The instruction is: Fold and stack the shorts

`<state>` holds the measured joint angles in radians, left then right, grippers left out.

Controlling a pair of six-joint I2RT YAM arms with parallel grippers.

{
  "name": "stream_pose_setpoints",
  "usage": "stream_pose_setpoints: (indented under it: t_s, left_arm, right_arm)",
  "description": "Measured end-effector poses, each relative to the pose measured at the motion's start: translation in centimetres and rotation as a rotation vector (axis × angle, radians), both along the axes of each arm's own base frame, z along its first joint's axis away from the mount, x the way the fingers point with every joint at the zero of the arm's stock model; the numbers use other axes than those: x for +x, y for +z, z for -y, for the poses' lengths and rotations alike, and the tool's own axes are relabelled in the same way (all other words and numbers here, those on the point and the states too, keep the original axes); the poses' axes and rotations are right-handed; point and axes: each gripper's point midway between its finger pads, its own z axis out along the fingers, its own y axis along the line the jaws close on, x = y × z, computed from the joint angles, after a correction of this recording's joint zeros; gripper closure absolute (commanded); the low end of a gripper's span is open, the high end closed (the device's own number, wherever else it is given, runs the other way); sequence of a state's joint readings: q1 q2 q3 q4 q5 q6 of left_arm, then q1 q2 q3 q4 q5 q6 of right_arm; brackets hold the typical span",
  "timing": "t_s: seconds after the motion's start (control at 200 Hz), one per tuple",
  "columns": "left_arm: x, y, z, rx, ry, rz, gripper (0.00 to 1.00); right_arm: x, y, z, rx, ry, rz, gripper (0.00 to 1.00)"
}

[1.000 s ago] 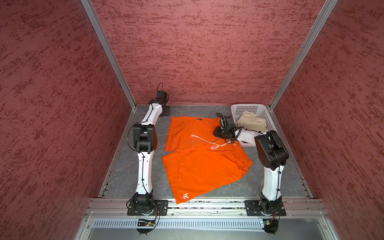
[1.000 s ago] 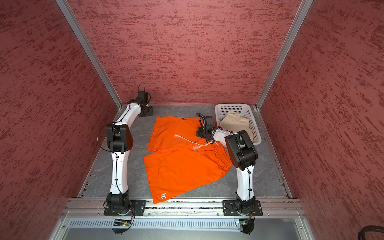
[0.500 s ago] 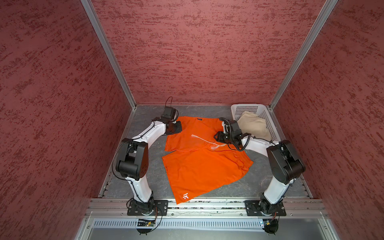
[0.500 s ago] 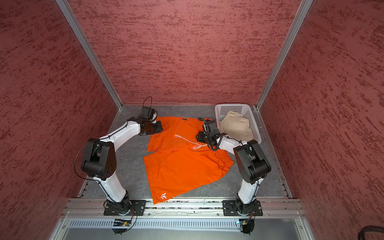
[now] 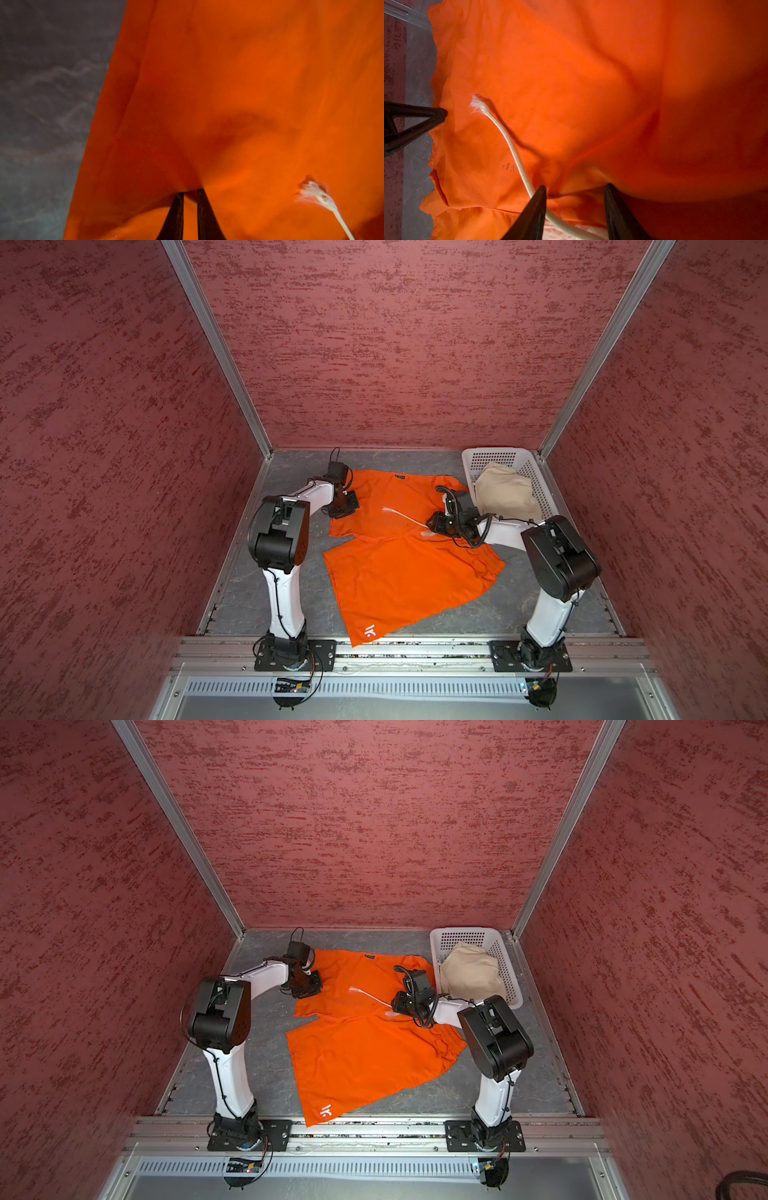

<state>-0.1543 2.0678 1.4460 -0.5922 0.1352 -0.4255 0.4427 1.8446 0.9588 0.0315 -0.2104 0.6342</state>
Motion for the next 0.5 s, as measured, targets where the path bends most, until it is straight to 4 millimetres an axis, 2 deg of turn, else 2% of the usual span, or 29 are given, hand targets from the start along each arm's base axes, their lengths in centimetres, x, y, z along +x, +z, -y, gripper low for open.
stream_pose_setpoints:
  t_s: [0.286,0.401,0.436,0.501]
  left_arm:
    - [6.5,0.3,-1.7,-0.001,0.01,0.008,0.86]
    - [9.2,0.6,-3.1,0.017,0.016,0.029,0.75]
    - [9.6,0.8,-3.7,0.031,0.02,0.033,0.71]
    - [9.6,1.2,-4.7,0.044,0.032,0.033,0.7]
  right_arm:
    - [2.5,0.3,-2.1,0.032,-0.067,0.033,0.48]
    - [3.2,0.7,-3.0,0.051,-0.071,0.042,0.48]
    - [3.3,0.9,-3.1,0.055,-0.07,0.048,0.48]
    - [3.5,1.7,-3.3,0.061,-0.064,0.065,0.48]
